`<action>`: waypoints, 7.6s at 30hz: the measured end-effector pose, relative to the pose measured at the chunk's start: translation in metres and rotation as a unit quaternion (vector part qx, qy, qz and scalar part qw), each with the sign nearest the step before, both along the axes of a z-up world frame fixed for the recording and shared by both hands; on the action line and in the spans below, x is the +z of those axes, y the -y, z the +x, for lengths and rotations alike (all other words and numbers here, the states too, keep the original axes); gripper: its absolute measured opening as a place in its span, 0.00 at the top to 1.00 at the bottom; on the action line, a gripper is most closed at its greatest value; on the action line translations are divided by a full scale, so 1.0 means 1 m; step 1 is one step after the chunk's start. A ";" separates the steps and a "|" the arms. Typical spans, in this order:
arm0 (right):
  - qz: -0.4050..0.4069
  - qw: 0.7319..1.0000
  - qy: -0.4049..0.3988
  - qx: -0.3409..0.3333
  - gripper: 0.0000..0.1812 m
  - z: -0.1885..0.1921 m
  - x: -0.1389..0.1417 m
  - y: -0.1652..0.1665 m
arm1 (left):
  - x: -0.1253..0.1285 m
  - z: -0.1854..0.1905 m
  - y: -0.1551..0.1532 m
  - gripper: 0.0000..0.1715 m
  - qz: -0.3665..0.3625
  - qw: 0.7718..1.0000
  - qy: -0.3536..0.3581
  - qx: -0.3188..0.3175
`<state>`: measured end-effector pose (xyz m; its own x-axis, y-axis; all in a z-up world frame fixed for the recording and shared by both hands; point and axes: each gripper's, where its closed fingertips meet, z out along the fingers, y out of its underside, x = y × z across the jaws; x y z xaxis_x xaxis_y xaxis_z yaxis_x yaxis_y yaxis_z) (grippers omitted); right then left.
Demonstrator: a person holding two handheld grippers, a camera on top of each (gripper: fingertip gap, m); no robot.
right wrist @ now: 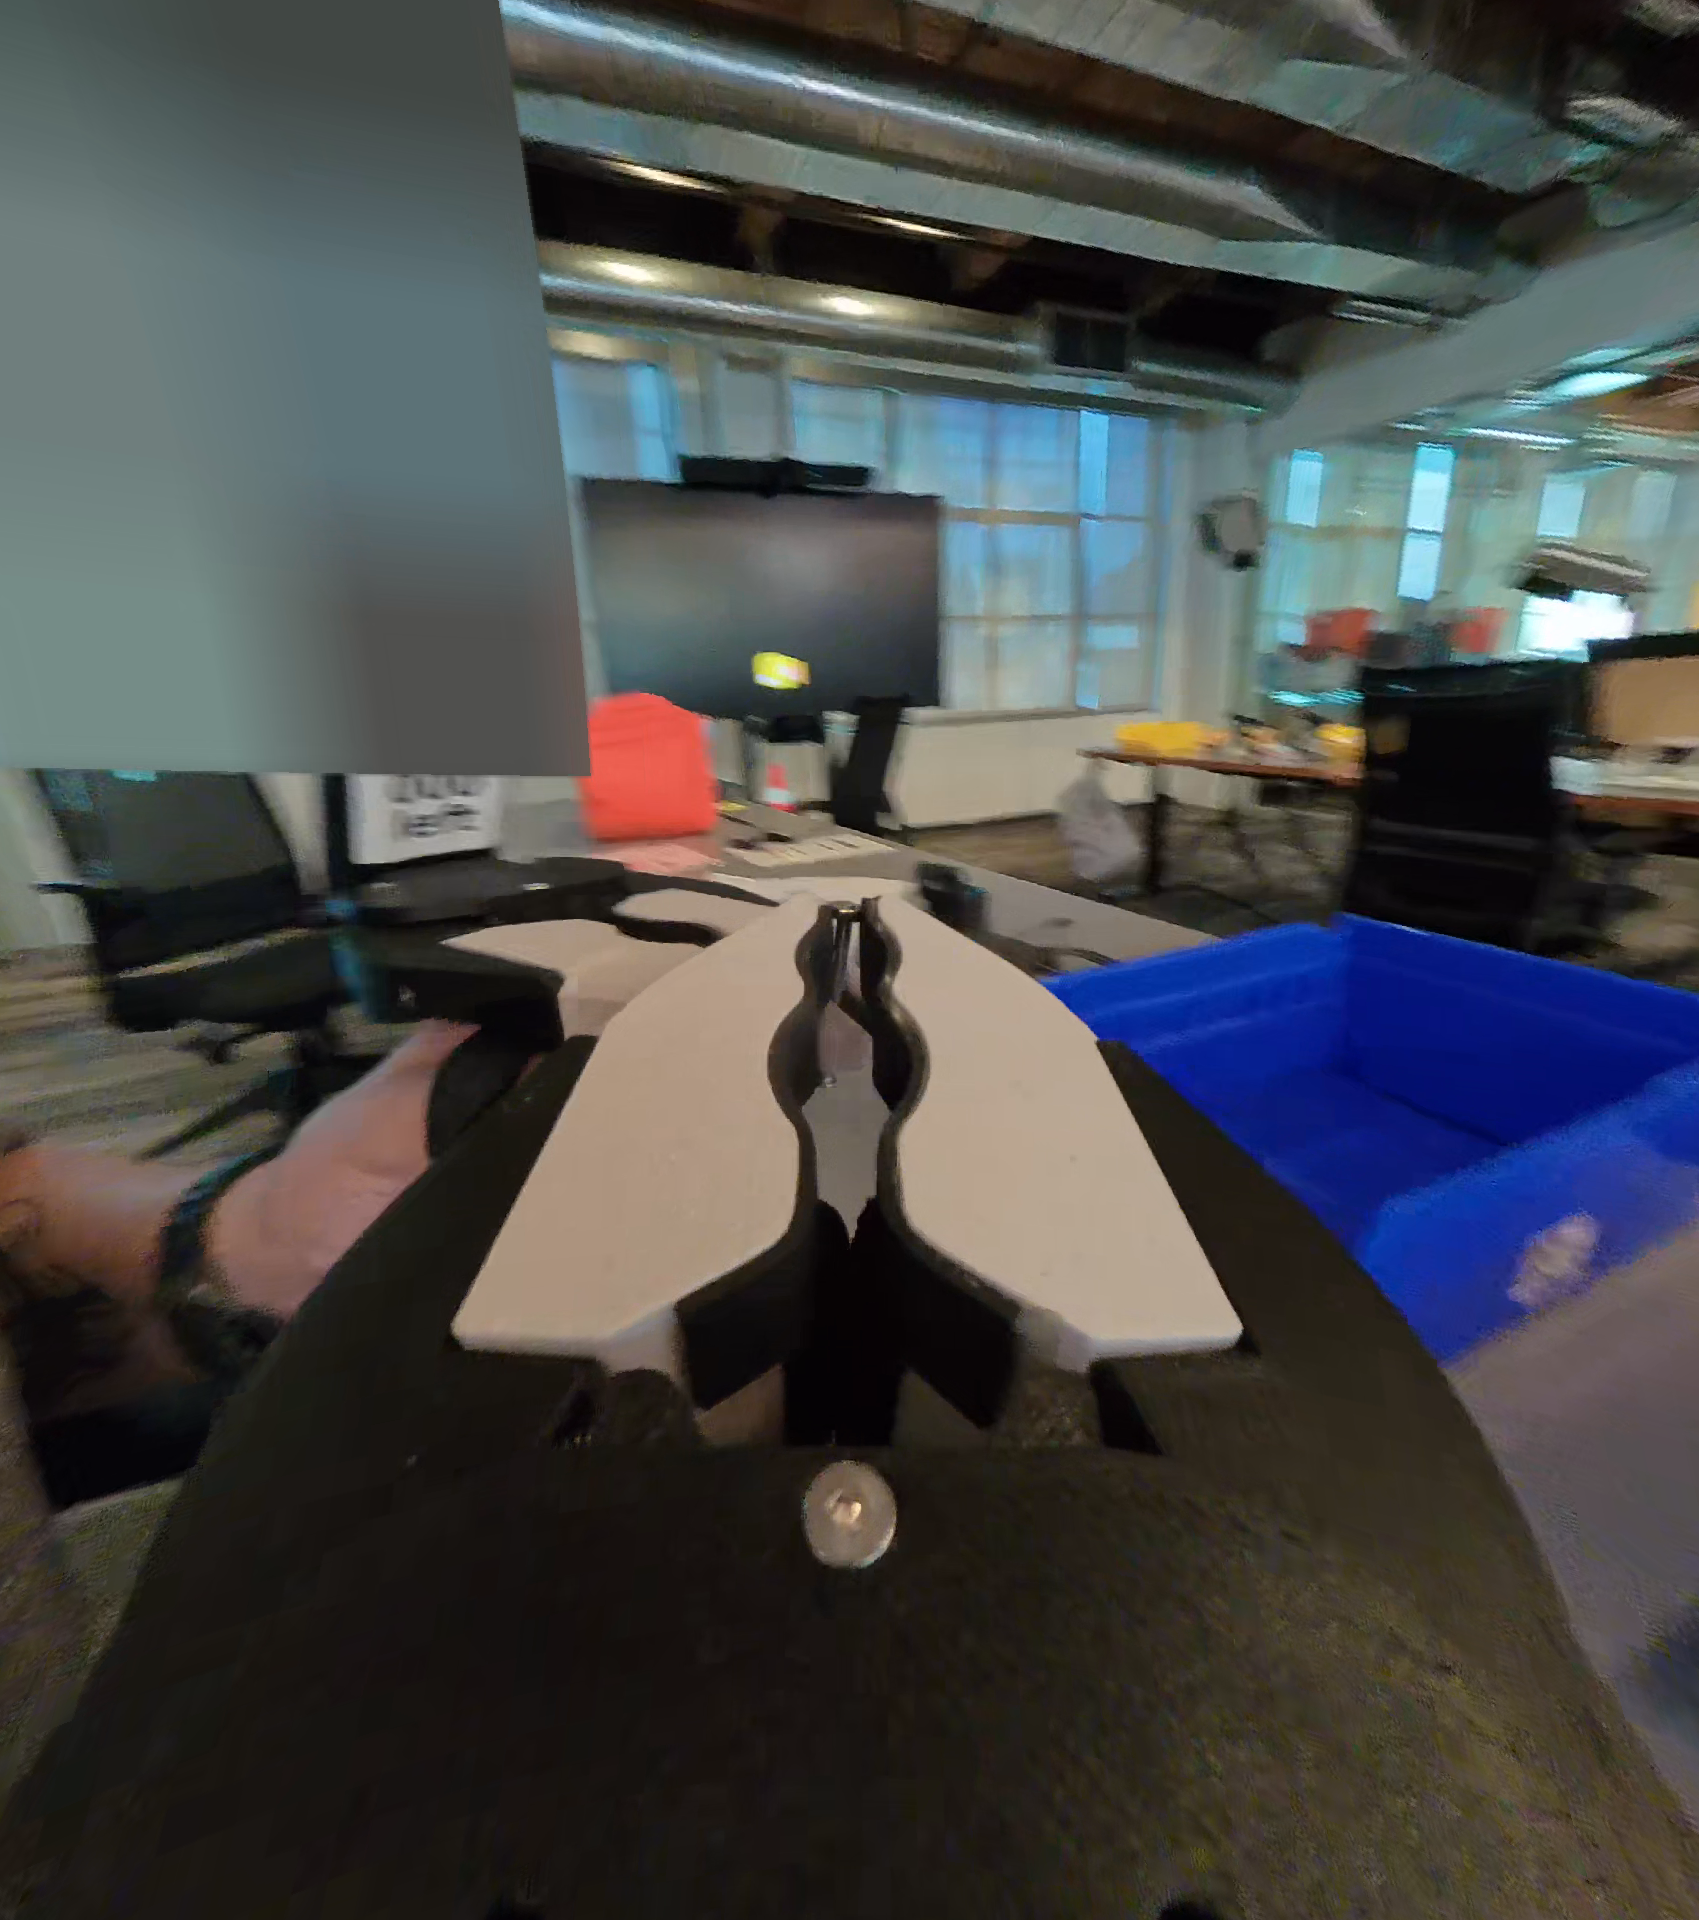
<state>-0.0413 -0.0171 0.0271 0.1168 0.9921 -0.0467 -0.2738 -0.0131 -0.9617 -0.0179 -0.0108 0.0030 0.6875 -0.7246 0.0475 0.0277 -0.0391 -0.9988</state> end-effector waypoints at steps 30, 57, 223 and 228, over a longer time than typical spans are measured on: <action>-0.039 0.997 0.013 -0.072 0.81 0.026 0.002 -0.020 | -0.008 -0.004 -0.007 0.99 -0.037 0.999 0.004 -0.003; -0.002 0.986 0.057 -0.157 0.97 -0.013 -0.010 -0.015 | -0.010 -0.019 -0.016 0.99 -0.006 0.995 -0.043 0.093; -0.064 0.980 -0.056 0.179 0.82 0.037 -0.002 -0.007 | -0.009 0.022 0.010 0.99 -0.051 0.997 -0.021 -0.059; -0.077 0.997 -0.011 -0.025 0.84 0.032 -0.013 -0.011 | -0.011 0.009 -0.001 0.99 -0.043 0.999 -0.030 -0.002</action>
<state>-0.0093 -0.0061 0.0145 0.1628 0.9659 -0.2013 -0.2982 -0.1463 -0.9432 -0.0092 -0.0100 -0.0083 0.6878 -0.7226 0.0682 -0.0322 -0.1243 -0.9917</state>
